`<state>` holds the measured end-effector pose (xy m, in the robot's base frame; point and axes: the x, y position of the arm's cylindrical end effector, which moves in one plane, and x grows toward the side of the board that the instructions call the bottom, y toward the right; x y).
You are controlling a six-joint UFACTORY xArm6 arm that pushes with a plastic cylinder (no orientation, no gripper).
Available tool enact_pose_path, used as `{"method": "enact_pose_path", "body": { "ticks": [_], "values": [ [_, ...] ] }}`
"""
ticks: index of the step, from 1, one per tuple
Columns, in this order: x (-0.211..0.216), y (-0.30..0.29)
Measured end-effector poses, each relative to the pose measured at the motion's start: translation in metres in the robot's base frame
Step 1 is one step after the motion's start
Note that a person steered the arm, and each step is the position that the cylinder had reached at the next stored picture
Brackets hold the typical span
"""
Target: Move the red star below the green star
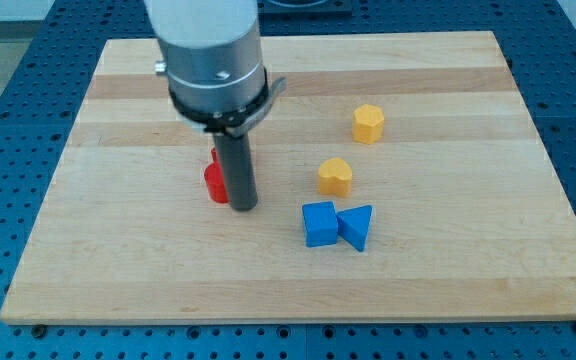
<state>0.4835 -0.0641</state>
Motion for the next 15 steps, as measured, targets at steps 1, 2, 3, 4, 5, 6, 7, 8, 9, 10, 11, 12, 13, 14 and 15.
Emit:
{"method": "enact_pose_path", "body": {
  "ticks": [1,2,3,4,5,6,7,8,9,10,11,12,13,14,15],
  "values": [
    [-0.057,0.003],
    [-0.056,0.003],
    [-0.033,0.037],
    [-0.012,0.033],
    [0.002,0.028],
    [0.024,-0.006],
    [0.049,-0.041],
    [0.072,-0.088],
    [0.041,-0.112],
    [0.004,-0.105],
    [0.006,-0.057],
    [0.006,-0.057],
    [0.000,-0.029],
    [-0.001,-0.030],
    [-0.010,-0.034]
  ]
}}
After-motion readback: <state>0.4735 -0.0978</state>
